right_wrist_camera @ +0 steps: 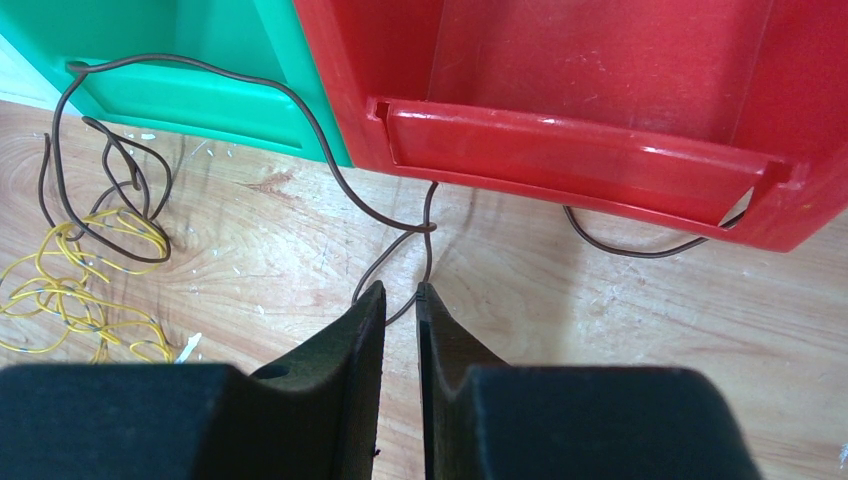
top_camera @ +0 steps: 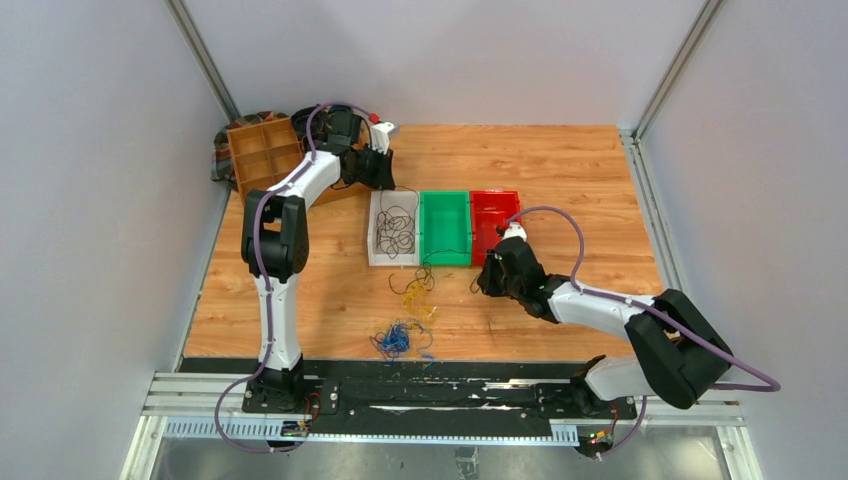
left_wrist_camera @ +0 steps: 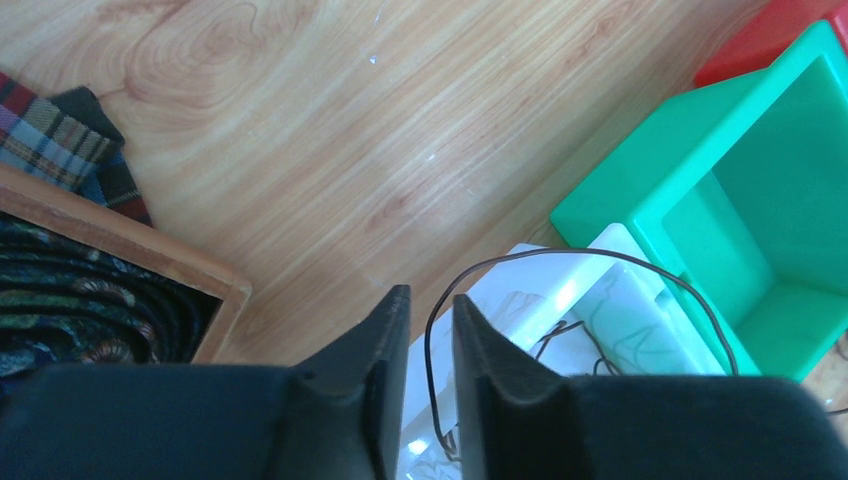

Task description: Untangle the cables

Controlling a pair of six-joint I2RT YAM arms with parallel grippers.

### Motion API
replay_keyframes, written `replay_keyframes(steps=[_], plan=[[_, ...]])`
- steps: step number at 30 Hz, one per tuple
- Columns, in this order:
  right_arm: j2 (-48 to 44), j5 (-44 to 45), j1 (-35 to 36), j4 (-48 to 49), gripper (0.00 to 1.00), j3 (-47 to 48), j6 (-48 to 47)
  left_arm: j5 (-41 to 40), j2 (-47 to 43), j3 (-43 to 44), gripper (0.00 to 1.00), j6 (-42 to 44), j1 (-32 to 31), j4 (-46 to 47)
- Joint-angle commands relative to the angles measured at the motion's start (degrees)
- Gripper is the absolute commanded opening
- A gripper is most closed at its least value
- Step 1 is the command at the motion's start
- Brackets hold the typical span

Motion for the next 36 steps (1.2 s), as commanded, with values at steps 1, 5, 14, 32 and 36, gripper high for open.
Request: replay_keyframes(steps=[1, 5, 14, 32, 36], plan=[[-0.83, 0.47, -1.13, 0.80, 0.17, -1.13, 0.74, 0.91, 0.28, 1.34, 0.08, 0.07, 0.06, 0.42], [-0.94, 0.64, -1.13, 0.64, 0.17, -1.21, 0.81, 3.12, -1.62, 1.55, 0.01, -0.84, 0.18, 2.30], [-1.50, 1.28, -1.15, 0.60, 0.15, -1.75, 1.20, 8.19, -8.11, -0.32, 0.01, -5.94, 0.59, 5.88], [-0.75, 1.77, -1.14, 0.03, 0.12, -0.60, 2.37, -21.12, -21.48, -26.47, 0.01, 25.62, -11.28, 9.08], [-1.46, 2.20, -1.20, -0.81, 0.12, -0.52, 2.27, -27.73, -18.04, -25.89, 0.01, 28.37, -13.43, 12.47]])
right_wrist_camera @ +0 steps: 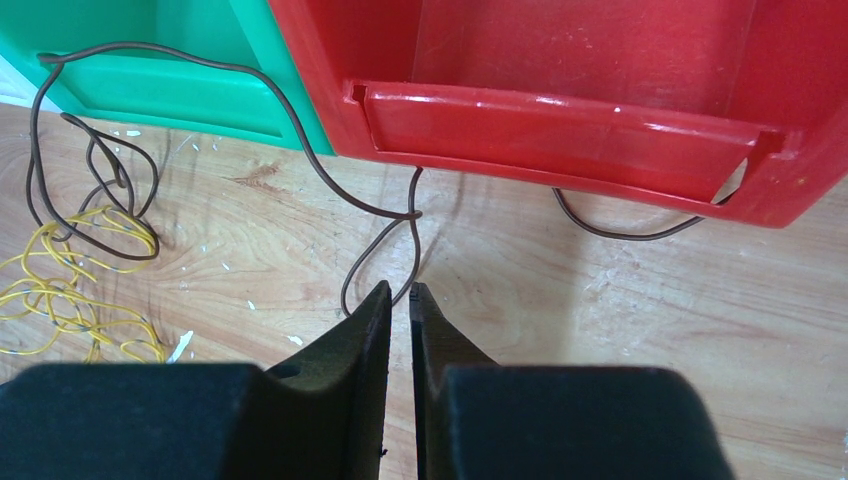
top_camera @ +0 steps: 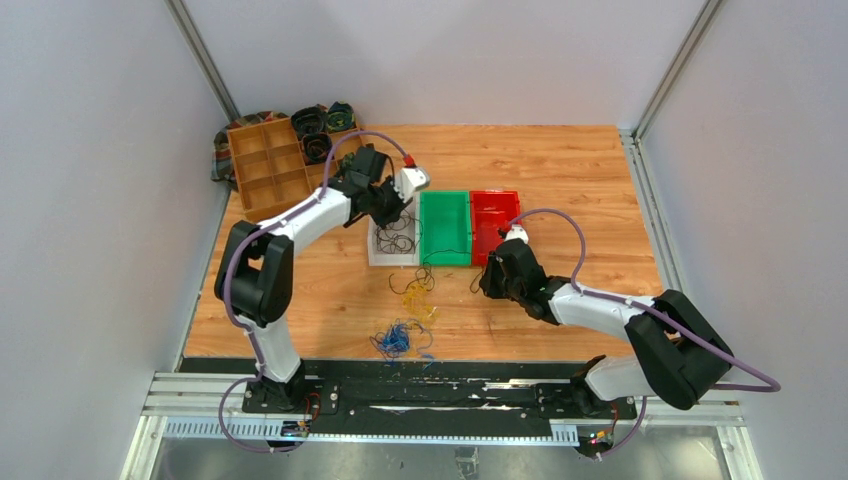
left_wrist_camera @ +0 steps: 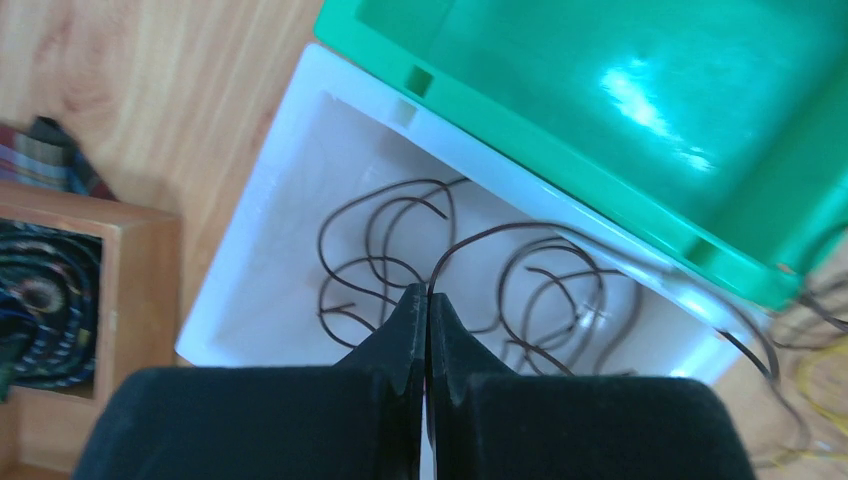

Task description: Untangle the cables

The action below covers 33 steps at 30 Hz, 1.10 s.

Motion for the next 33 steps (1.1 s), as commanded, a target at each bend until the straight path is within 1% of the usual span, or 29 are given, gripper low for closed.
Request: replay_keyframes(steps=[1, 4, 5, 8, 9, 11, 13, 14, 15, 16, 17, 19, 21, 23, 26, 33], plan=[[-1.30, 1.81, -1.15, -0.92, 0.12, 0.44, 0.68, -10.24, 2.90, 1.26, 0.01, 6.26, -1.10, 6.48], [-1.35, 1.92, -1.13, -1.29, 0.12, 0.65, 0.56, -9.12, 5.03, 3.13, 0.01, 3.89, -1.11, 6.49], [-1.40, 1.88, -1.13, -1.38, 0.12, 0.75, 0.48, -8.83, 5.53, 3.83, 0.05, 3.30, -1.13, 6.49], [-1.46, 1.91, -1.13, -1.77, 0.12, 0.94, 0.21, -7.83, 5.67, 5.02, 0.10, 2.31, -0.88, 7.04], [-1.49, 1.92, -1.13, -1.75, 0.12, 0.93, 0.16, -6.86, 5.37, 5.09, 0.15, 1.43, -0.63, 7.66], [-1.53, 2.01, -1.13, -1.80, 0.12, 1.02, -0.02, -2.85, 4.65, 5.45, 0.33, -0.08, 0.38, 8.26], [-1.49, 2.10, -1.13, -2.00, 0.12, 1.04, -0.05, 0.94, 4.10, 6.32, 0.54, -1.79, 1.33, 7.58], [-1.57, 2.17, -1.13, -2.05, 0.12, 1.04, -0.05, 2.76, 3.76, 6.86, 0.61, -1.93, 1.74, 6.69], [-1.62, 2.26, -1.13, -2.15, 0.12, 1.10, 0.00, 4.13, 3.36, 7.35, 0.66, -1.79, 2.06, 5.77], [-1.69, 2.35, -1.16, -2.22, 0.12, 1.14, 0.09, 5.39, 2.86, 7.84, 0.69, -1.48, 2.44, 4.82], [-1.75, 2.44, -1.20, -2.25, 0.12, 1.27, 0.16, 6.47, 2.41, 8.44, 0.77, -1.21, 2.77, 3.77], [-1.60, 2.37, -1.22, -2.19, 0.11, 1.56, 0.14, 9.13, 1.88, 10.30, 0.88, -0.58, 3.78, 0.26], [-1.35, 2.29, -1.22, -2.21, 0.08, 1.90, 0.18, 11.36, 1.45, 12.77, 0.91, -0.75, 5.08, -3.90], [-1.05, 2.43, -1.22, -2.25, 0.02, 2.27, 0.25, 13.78, 0.93, 15.69, 0.96, -1.53, 6.41, -6.94], [-1.69, 2.71, -1.22, -2.94, 0.01, 2.69, 0.19, 15.66, -0.93, 18.58, 0.99, -1.48, 7.72, -11.56], [-6.12, 3.05, -1.22, -5.04, 0.01, 3.61, 0.07, 17.86, -9.28, 14.30, 0.99, -4.67, 10.49, -15.05]])
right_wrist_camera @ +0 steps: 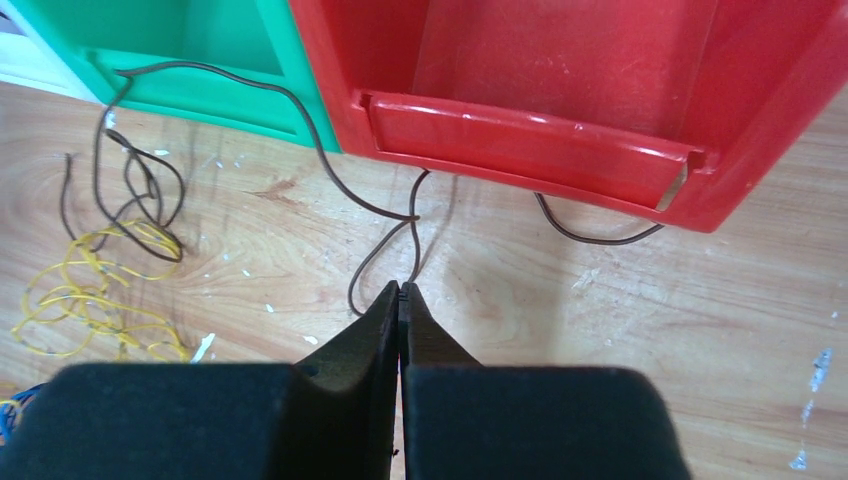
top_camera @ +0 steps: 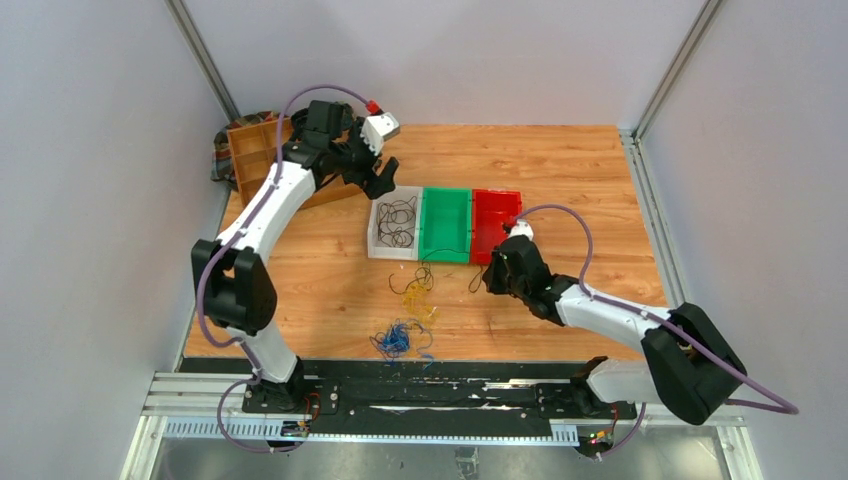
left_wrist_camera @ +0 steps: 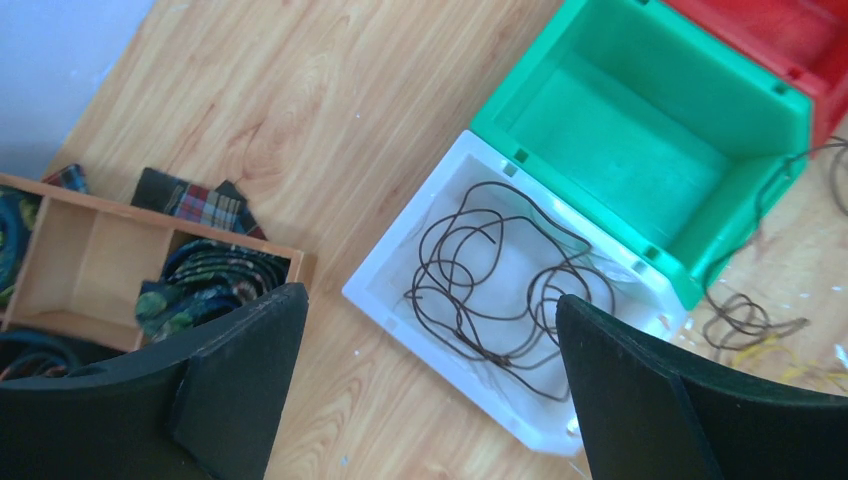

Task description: Untangle the cables

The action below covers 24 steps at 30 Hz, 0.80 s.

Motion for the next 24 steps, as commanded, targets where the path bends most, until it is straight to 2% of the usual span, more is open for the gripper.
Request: replay_keyframes(steps=[1, 4, 6, 9, 13, 15, 19, 20, 24], plan=[[-2.19, 1.25, -1.20, -2.31, 0.03, 2.80, 0.14, 3.89, -5.51, -2.12, 0.98, -1.96, 1.55, -6.01], [-0.48, 0.54, -1.12, -2.08, 0.39, 3.15, 0.45, 4.07, -6.93, -2.93, 0.98, -0.27, 2.00, -12.01], [0.86, 0.02, -1.00, -1.13, 0.55, 3.13, 0.92, 4.32, -8.27, -4.70, 0.98, 1.06, 2.07, -14.17], [3.46, 0.70, -0.53, -0.26, 0.59, 3.83, 1.19, 4.73, -11.12, -8.09, 0.98, 3.50, 2.09, -15.35], [7.53, 4.40, 0.38, -0.87, 0.54, 5.92, 1.05, 3.64, -13.45, -10.38, 0.98, 4.13, 2.15, -15.48], [9.98, 6.10, 0.72, -0.15, 0.46, 6.79, 0.90, 3.84, -13.55, -10.30, 0.98, 3.95, 2.26, -15.50], [12.33, 7.26, 0.72, 0.71, 0.08, 8.36, 1.24, 2.24, -11.76, -8.83, 0.98, 4.38, 2.48, -15.54], [12.02, 7.00, 0.68, 0.65, 0.02, 8.63, 1.55, 1.40, -11.12, -8.32, 0.98, 4.30, 2.56, -15.54], [7.32, 6.58, 0.69, -2.48, 0.01, 8.84, 1.71, -0.25, -9.37, -6.75, 0.99, 4.66, 3.29, -15.73]])
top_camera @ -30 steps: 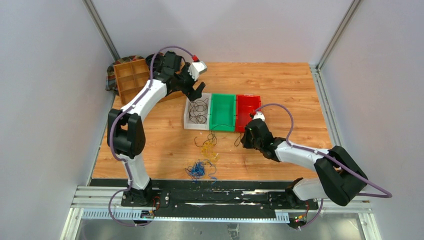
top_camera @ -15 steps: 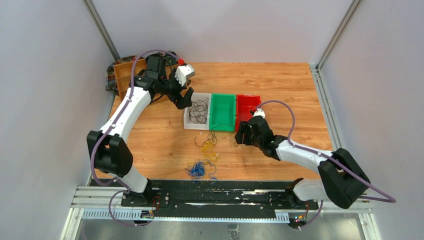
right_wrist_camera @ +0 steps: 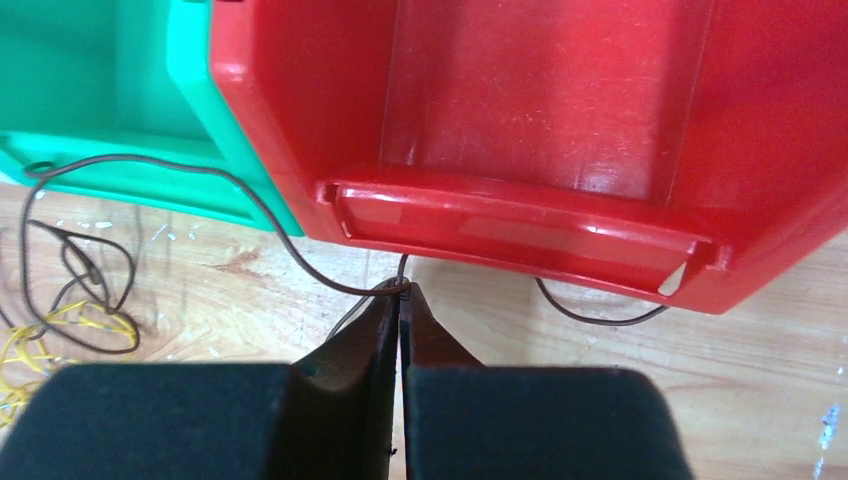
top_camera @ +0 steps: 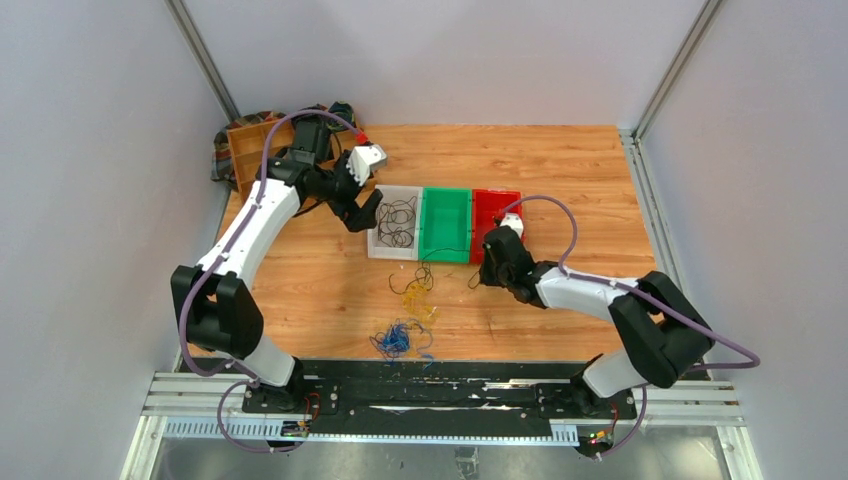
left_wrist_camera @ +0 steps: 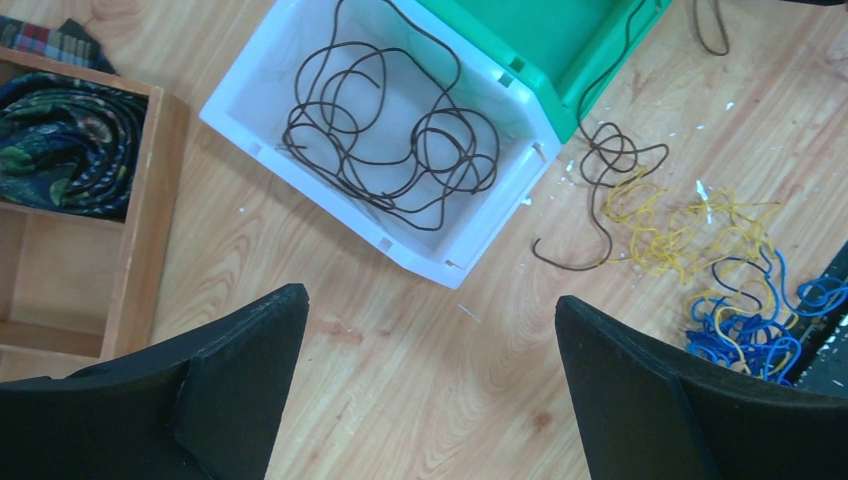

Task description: Untangle the cables

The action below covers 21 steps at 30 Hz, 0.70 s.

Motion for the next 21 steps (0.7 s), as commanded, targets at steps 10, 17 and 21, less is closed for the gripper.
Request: replay_keyframes(steps=[10, 17, 21], plan=[[-24.68, 3.93, 0.40, -12.28, 0.01, 6.39, -1.27, 2.71, 1.17, 8.32, 0.99, -1.36, 4.16, -1.73], [-20.84, -1.33, 0.45, -13.69, 0.01, 20.97, -4.73, 4.20, -0.09, 7.81, 0.99, -2.32, 5.04, -1.73], [-16.42, -5.52, 0.42, -13.50, 0.01, 28.76, -5.27, 5.27, -1.44, 6.75, 0.99, -2.06, 5.21, -1.76]])
